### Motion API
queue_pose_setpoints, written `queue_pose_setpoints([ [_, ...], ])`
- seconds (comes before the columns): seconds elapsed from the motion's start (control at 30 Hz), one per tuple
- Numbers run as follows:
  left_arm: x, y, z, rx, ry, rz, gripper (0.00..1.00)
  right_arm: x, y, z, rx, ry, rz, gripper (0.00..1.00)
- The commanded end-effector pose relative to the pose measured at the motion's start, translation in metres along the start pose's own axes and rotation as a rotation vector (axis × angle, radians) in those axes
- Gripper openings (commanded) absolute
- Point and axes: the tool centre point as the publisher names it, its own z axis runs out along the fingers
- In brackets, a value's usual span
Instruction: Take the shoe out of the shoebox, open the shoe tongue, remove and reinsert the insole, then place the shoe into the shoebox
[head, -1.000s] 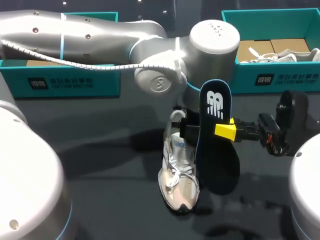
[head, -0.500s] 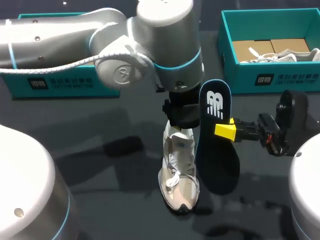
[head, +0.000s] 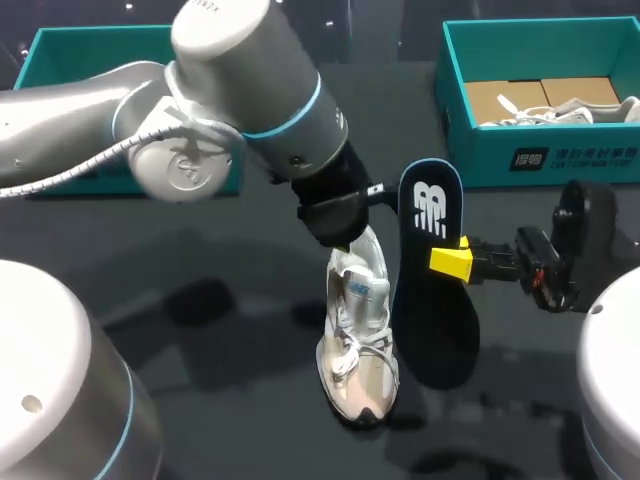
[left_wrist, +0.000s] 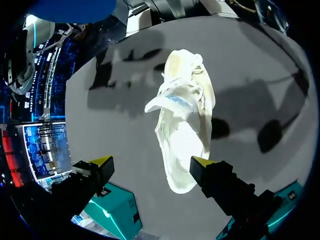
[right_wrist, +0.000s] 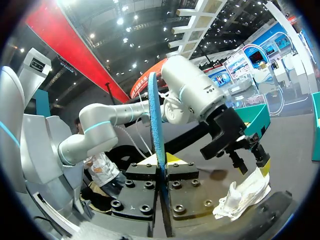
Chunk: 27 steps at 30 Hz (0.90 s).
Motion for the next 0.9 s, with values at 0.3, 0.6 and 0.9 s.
queue_pose_setpoints([
  [0.3,-0.029,0.014,-0.042,-0.074,-0.599,0.038,1.00,0.003,-0.001,0.000,0.000,-0.005,0.000,0.00],
  [0.6,-0.029,0.014,-0.042,-0.074,-0.599,0.038,1.00,0.003,-0.001,0.000,0.000,-0.005,0.000,0.00],
  [0.9,-0.028,0.024,-0.054,-0.114,-0.856,-0.006,1.00,-0.011,0.009,-0.001,0.000,-0.001,0.024,0.00],
])
